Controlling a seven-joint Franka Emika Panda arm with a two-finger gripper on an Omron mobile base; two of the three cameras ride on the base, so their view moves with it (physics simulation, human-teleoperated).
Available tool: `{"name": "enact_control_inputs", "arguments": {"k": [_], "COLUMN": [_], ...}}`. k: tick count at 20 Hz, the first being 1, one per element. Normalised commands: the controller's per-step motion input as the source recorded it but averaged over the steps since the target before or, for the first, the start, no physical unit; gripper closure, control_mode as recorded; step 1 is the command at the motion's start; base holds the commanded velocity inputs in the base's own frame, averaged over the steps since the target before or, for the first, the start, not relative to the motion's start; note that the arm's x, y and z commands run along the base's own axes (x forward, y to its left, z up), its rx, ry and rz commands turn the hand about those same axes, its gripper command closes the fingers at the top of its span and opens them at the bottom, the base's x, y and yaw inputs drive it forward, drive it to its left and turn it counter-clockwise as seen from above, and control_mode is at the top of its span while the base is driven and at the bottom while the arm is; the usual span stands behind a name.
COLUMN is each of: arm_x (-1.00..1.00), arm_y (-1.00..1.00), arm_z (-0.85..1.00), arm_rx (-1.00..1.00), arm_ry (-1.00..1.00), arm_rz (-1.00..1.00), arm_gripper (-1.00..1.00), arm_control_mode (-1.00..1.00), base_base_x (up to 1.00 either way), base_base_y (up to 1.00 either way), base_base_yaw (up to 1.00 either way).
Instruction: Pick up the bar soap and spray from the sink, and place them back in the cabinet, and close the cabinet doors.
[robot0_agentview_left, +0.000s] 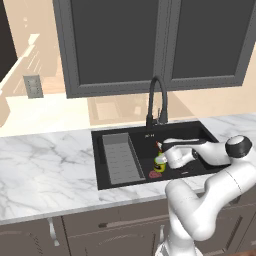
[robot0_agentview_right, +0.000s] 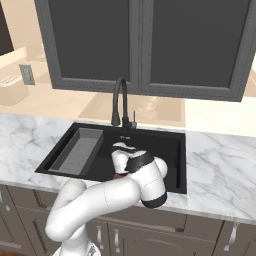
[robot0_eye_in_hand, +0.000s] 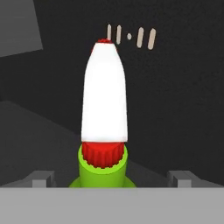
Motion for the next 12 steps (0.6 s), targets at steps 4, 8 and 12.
{"name": "enact_control_inputs", "arguments": {"k": [4,8,12], "arm_x": [0.0,0.02,0.03], "arm_y": [0.05,0.04,0.0], "arm_z": [-0.1,-0.08,-0.03], "arm_rx": [0.0,0.0,0.0], "arm_ry": [0.0,0.01,0.01], "arm_rz": [0.0,0.0,0.0], "arm_gripper": [-1.0,-1.0,-1.0], "arm_control_mode": [-1.0,-1.0,-1.0], "base_base_x": [0.0,0.0,0.0], "base_base_y": [0.0,0.0,0.0], "base_base_yaw": [0.0,0.0,0.0]}}
